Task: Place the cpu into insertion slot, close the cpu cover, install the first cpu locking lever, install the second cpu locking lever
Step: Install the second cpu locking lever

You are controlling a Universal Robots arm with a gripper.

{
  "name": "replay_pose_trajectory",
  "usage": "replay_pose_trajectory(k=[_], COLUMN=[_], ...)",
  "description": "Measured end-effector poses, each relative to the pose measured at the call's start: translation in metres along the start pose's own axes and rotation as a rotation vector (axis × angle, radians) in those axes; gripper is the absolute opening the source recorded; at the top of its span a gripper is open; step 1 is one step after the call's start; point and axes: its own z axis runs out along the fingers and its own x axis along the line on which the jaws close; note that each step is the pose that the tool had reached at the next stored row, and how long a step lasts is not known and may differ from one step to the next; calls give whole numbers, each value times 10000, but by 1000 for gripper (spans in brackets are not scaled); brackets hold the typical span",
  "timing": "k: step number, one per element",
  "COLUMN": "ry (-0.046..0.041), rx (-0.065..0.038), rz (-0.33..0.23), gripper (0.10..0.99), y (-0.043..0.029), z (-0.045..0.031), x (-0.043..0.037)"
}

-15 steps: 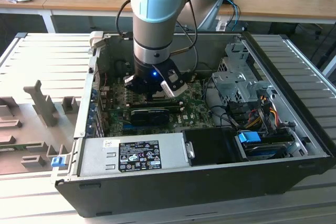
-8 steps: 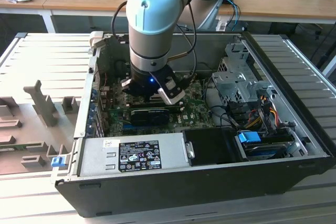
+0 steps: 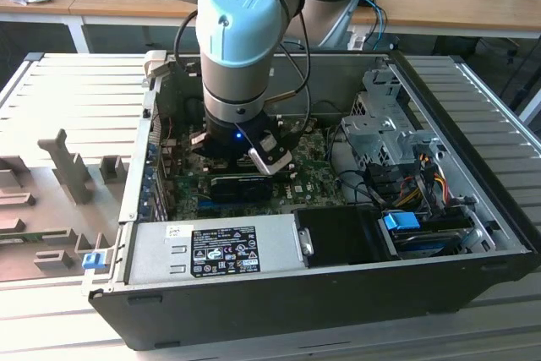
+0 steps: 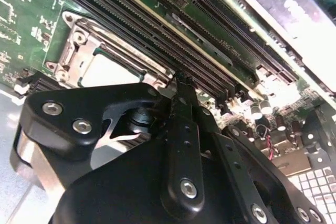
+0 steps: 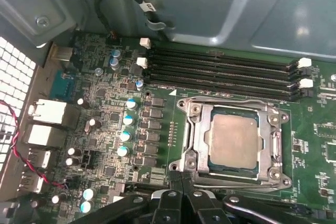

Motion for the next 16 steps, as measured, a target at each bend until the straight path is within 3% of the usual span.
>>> replay_pose_trajectory(k=[2, 6, 16], ry=[-9, -48, -76], rx=[-67, -345, -553], rz=[-1, -6, -12], gripper=[106, 106, 106], y=[-5, -11, -21], z=[15, 39, 85], x=[1, 3, 29])
